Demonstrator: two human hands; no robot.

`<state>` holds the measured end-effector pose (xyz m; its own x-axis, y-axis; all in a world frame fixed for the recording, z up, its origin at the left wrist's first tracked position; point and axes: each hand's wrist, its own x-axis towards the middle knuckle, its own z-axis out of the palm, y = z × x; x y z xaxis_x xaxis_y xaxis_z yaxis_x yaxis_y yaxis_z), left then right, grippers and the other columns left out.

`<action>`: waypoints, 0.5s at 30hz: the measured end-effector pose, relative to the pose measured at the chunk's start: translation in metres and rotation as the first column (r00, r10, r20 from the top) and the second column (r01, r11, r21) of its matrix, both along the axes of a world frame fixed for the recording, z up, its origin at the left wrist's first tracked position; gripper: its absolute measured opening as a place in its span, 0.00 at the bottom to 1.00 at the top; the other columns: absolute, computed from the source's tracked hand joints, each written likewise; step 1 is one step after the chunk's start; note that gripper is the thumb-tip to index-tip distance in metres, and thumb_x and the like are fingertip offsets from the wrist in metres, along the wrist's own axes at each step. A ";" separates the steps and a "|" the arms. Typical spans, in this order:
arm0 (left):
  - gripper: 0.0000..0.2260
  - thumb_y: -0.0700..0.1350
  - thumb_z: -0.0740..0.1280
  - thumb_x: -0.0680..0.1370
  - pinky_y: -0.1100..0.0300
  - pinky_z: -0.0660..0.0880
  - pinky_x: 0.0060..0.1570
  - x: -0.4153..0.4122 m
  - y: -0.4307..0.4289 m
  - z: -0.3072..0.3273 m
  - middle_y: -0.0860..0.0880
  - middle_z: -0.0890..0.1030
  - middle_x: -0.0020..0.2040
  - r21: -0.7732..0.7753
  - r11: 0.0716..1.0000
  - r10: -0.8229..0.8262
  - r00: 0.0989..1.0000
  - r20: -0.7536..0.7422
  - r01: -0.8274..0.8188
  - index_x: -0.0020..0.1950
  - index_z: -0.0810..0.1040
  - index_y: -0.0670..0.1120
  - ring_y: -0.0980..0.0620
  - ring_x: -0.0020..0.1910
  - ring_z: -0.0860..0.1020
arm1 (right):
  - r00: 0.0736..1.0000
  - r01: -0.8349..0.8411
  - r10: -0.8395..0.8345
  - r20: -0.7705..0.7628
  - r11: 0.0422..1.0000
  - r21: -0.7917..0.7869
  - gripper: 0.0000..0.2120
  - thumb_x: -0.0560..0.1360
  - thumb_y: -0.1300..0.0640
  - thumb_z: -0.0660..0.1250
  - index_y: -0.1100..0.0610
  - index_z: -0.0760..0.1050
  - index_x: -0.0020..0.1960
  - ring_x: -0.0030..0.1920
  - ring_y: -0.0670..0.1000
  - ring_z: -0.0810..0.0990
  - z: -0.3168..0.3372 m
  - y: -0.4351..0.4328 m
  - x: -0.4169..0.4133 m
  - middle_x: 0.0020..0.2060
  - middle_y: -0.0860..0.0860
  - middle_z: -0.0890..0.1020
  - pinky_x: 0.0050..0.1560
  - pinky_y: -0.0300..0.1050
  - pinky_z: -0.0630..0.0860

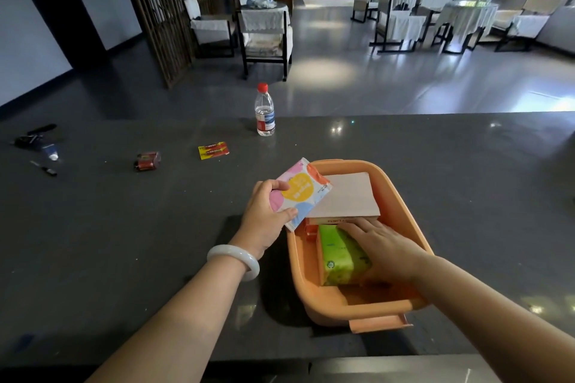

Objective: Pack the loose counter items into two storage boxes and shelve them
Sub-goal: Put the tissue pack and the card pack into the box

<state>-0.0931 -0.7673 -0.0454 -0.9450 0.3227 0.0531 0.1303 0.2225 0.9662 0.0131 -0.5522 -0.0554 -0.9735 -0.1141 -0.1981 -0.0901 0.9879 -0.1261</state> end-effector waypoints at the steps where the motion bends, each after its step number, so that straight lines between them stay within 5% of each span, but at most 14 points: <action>1: 0.16 0.36 0.72 0.75 0.65 0.80 0.42 -0.001 0.000 0.000 0.53 0.71 0.60 -0.006 1.000 0.000 1.000 -0.001 0.000 0.57 0.74 0.52 0.56 0.58 0.76 | 1.000 0.004 -0.004 -0.012 1.000 0.022 0.49 0.68 0.37 0.72 0.44 0.47 0.78 0.76 0.49 0.54 0.000 0.001 0.002 0.76 0.44 0.55 0.75 0.49 0.53; 15: 0.16 0.37 0.72 0.75 0.62 0.82 0.42 -0.002 0.000 0.001 0.53 0.72 0.61 -0.032 0.999 -0.014 1.000 0.020 0.014 0.57 0.73 0.54 0.54 0.59 0.77 | 0.986 0.037 -0.005 -0.166 0.980 0.194 0.28 0.75 0.43 0.65 0.48 0.60 0.71 0.58 0.47 0.67 0.006 0.002 0.011 0.63 0.47 0.67 0.64 0.42 0.66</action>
<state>-0.0954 -0.7672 -0.0449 -0.9411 0.3372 0.0240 0.1146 0.2516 0.9610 0.0237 -0.5503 -0.0491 -0.9963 -0.0681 -0.0522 -0.0723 0.9938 0.0843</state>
